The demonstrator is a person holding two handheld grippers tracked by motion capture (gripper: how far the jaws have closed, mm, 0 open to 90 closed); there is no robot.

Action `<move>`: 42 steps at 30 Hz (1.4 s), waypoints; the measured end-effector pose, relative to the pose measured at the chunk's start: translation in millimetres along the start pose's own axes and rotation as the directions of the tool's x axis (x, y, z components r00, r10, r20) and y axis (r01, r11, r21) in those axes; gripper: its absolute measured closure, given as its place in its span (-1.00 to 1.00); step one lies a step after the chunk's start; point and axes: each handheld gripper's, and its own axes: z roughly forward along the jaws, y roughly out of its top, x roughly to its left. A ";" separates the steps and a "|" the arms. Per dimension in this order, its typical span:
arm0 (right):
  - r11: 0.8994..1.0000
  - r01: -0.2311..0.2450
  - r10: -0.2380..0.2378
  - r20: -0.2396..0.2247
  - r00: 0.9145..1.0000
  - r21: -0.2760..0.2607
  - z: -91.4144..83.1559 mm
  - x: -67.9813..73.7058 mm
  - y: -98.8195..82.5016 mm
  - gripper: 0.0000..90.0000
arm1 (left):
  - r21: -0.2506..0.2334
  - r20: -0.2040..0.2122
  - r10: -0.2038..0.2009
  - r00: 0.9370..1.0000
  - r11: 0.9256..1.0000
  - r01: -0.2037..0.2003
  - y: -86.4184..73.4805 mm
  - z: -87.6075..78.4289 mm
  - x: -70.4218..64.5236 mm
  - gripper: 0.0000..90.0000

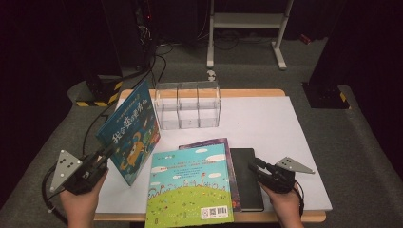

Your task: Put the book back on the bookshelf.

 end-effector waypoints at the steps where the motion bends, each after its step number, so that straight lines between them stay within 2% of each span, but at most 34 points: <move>1: 1.000 0.000 0.000 0.001 1.000 0.001 0.1 0.0 -0.1 0.34 | 0.004 -0.001 0.003 1.000 1.000 -0.003 -0.7 0.2 -0.6 0.74; 9: 1.000 -0.005 0.005 -0.004 1.000 0.004 0.6 0.1 -1.0 0.34 | 0.005 -0.003 -0.024 1.000 1.000 0.024 -3.3 8.1 0.0 0.71; 12: 1.000 -0.007 0.007 -0.004 1.000 0.006 0.9 -0.5 -1.4 0.34 | 0.021 0.021 -0.058 0.998 0.998 0.058 -5.0 15.5 4.7 0.72; 14: 1.000 -0.007 0.007 -0.003 1.000 0.007 0.7 -1.0 -1.5 0.33 | 0.016 0.050 -0.085 0.995 0.996 0.084 -5.9 18.9 8.5 0.71; 15: 1.000 -0.009 0.009 -0.005 1.000 0.007 0.7 -1.4 -1.7 0.33 | 0.011 0.051 -0.091 0.995 0.996 0.091 -6.0 20.3 9.2 0.71; 21: 1.000 -0.020 0.020 -0.009 1.000 0.011 1.7 -2.9 -2.7 0.31 | 0.013 0.026 -0.065 0.998 0.998 0.065 0.9 28.1 8.5 0.71; 26: 1.000 -0.019 0.019 -0.012 1.000 0.012 2.2 -1.8 -2.9 0.31 | 0.017 0.008 -0.040 0.999 0.999 0.040 9.7 37.2 2.9 0.69; 29: 1.000 -0.020 0.020 -0.016 1.000 0.011 1.8 -1.5 -2.8 0.30 | 0.022 0.005 -0.040 0.999 0.999 0.040 12.7 42.8 -0.1 0.67; 32: 1.000 -0.023 0.023 -0.015 1.000 0.008 1.1 -2.2 -2.8 0.30 | 0.042 -0.028 -0.021 0.999 0.999 0.022 17.2 45.8 -5.0 0.80; 34: 1.000 -0.028 0.028 -0.017 0.999 0.006 0.4 -2.5 -2.6 0.30 | 0.038 -0.011 -0.021 1.000 0.999 0.021 18.7 48.2 -6.1 0.82; 36: 1.000 -0.028 0.028 -0.018 0.999 0.003 0.0 -2.7 -2.4 0.30 | 0.048 -0.019 0.004 1.000 0.999 -0.003 23.7 52.2 -9.4 0.82; 40: 1.000 -0.030 0.030 -0.018 0.999 0.001 -0.5 -3.0 -2.0 0.30 | 0.061 -0.009 0.036 0.999 0.997 -0.035 35.8 61.7 -12.9 0.84; 42: 1.000 -0.031 0.031 -0.019 0.999 0.001 -0.7 -3.0 -1.9 0.30 | 0.065 -0.003 0.024 1.000 0.998 -0.023 41.4 66.2 -11.7 0.84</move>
